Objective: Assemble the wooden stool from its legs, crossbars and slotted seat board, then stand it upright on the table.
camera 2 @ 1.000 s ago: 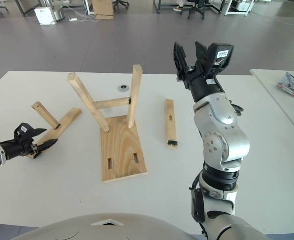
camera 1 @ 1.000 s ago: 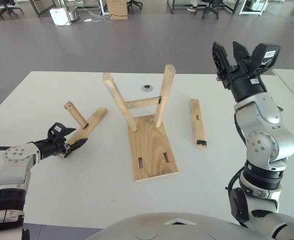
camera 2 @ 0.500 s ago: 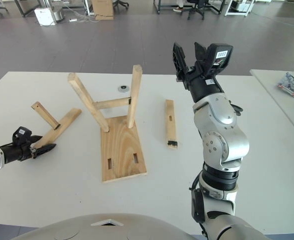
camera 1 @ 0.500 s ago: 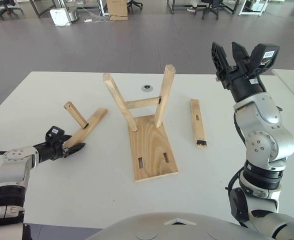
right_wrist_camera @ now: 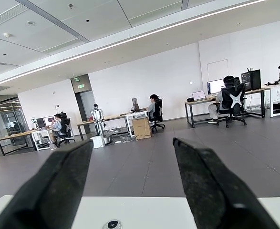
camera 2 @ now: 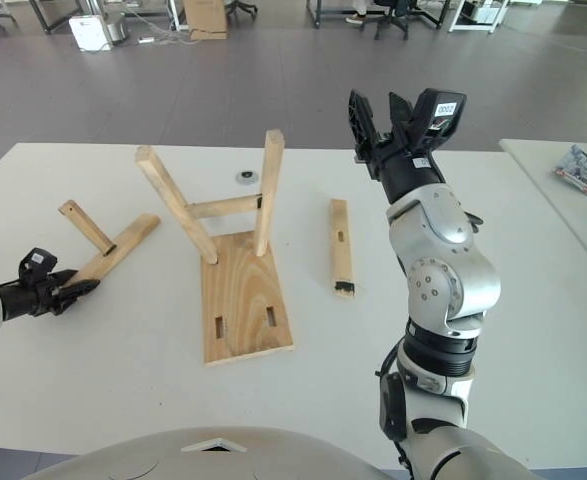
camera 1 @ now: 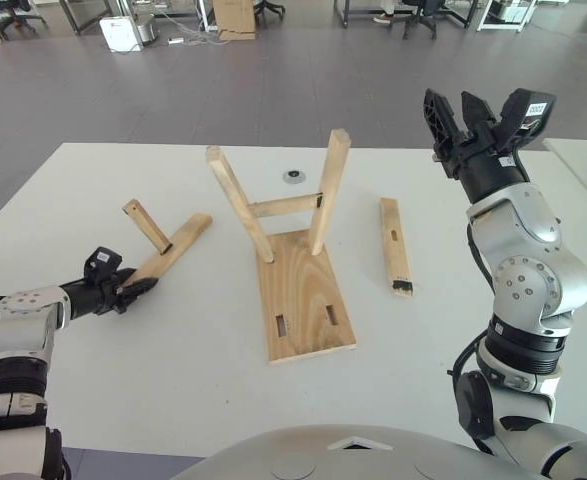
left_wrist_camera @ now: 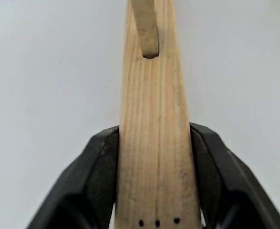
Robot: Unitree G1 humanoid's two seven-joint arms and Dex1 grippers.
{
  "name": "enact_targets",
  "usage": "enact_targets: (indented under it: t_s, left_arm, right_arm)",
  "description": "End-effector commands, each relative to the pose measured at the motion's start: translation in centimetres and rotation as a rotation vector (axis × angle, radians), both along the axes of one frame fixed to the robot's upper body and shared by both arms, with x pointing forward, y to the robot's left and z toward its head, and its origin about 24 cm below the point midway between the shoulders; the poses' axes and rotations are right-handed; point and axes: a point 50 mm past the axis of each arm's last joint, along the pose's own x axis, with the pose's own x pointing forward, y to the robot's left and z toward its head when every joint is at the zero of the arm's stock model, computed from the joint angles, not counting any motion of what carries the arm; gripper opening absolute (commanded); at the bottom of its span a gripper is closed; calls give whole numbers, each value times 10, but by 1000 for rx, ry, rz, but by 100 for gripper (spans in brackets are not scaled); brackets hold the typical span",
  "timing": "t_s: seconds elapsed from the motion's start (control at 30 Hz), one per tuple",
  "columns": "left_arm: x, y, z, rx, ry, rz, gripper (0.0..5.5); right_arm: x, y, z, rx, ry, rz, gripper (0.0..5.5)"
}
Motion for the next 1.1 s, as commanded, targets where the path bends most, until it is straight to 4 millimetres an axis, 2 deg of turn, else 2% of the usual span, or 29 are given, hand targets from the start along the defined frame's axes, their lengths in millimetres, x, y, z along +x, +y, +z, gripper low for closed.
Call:
enact_targets:
  t_s: [0.03, 0.1, 0.17, 0.23, 0.3, 0.37, 0.4, 0.5, 0.63, 0.73, 0.8, 1.1]
  left_arm:
    - [40, -12, 87, -161, -380, -33, 203]
    - [51, -16, 137, -243, -546, -78, 203]
    - [56, -28, 171, -329, -628, -149, 203]
    - [56, -68, 206, -488, -638, -355, 203]
    - [50, -111, 221, -597, -574, -564, 203]
    - [43, -141, 225, -671, -498, -706, 203]
    - [40, -154, 225, -695, -458, -771, 203]
    - [31, -174, 224, -743, -362, -895, 203]
    - [19, -182, 218, -767, -251, -983, 203]
    - [14, -183, 213, -769, -190, -1006, 203]
    - [12, -182, 210, -773, -162, -1014, 203]
    - [10, -175, 207, -779, -130, -1002, 203]
  right_arm:
    - [4, -4, 10, 28, -24, 3, 313]
    - [5, -7, 19, 79, -56, 26, 313]
    - [5, -9, 30, 173, -93, 74, 313]
    - [5, -4, 54, 307, -173, 233, 313]
    - [1, 9, 70, 345, -213, 414, 313]
    - [-4, 22, 76, 319, -218, 584, 313]
    - [-9, 30, 76, 294, -214, 682, 332]
    - [-18, 42, 74, 263, -187, 857, 374]
    - [-28, 47, 72, 257, -166, 1000, 374]
    - [-29, 46, 72, 287, -163, 1033, 428]
    - [-28, 44, 74, 310, -156, 1035, 436]
    - [-41, 41, 78, 318, -150, 1155, 269]
